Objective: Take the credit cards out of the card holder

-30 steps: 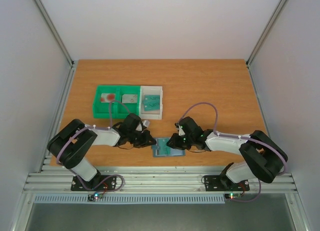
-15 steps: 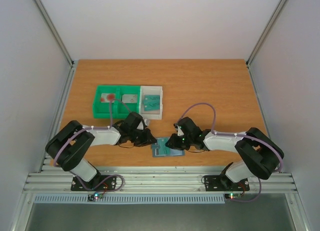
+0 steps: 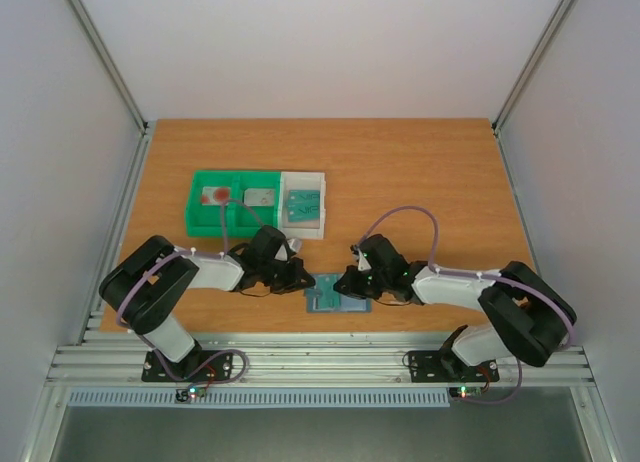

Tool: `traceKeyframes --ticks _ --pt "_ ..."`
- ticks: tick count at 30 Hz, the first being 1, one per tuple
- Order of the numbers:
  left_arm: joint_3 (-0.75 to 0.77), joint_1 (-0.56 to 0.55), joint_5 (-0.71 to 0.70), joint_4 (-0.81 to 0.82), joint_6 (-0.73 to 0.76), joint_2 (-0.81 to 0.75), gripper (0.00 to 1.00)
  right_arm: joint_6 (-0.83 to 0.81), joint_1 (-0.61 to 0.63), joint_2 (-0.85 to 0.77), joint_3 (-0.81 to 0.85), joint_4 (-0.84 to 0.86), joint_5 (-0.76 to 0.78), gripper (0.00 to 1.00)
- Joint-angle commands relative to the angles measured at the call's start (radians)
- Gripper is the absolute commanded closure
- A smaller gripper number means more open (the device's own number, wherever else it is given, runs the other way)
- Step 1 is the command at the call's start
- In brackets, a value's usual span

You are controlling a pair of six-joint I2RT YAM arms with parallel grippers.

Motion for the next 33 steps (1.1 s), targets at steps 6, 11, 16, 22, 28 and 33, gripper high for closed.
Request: traceKeyframes --ticks 6,11,16,22,28,33 --pt "-0.018 -0.01 -0.06 -0.066 0.017 0.04 0.97 -0.095 -0.036 -0.174 0.017 -0.312 0.142 0.99" --pt "-0.01 -0.01 -0.058 -0.087 0.02 0.01 0.95 -0.152 -0.04 -0.262 0.071 -0.452 0.16 0.99" --pt "0.015 -0.01 -0.03 -0.122 0.025 -0.055 0.87 -0.236 -0.04 -0.351 0.141 -0.566 0.109 0.99" --pt "0.113 -0.01 0.03 -0.299 0.116 -0.248 0.67 -0.362 -0.04 -0.404 0.246 -0.713 -0.019 0.99" --pt "0.182 -0.01 0.256 -0.398 0.229 -0.41 0.56 -0.435 -0.04 -0.496 0.285 -0.739 -0.24 0.99" --pt "0.191 -0.009 0.381 -0.473 0.257 -0.528 0.55 -0.435 -0.04 -0.557 0.3 -0.697 -0.423 0.99"
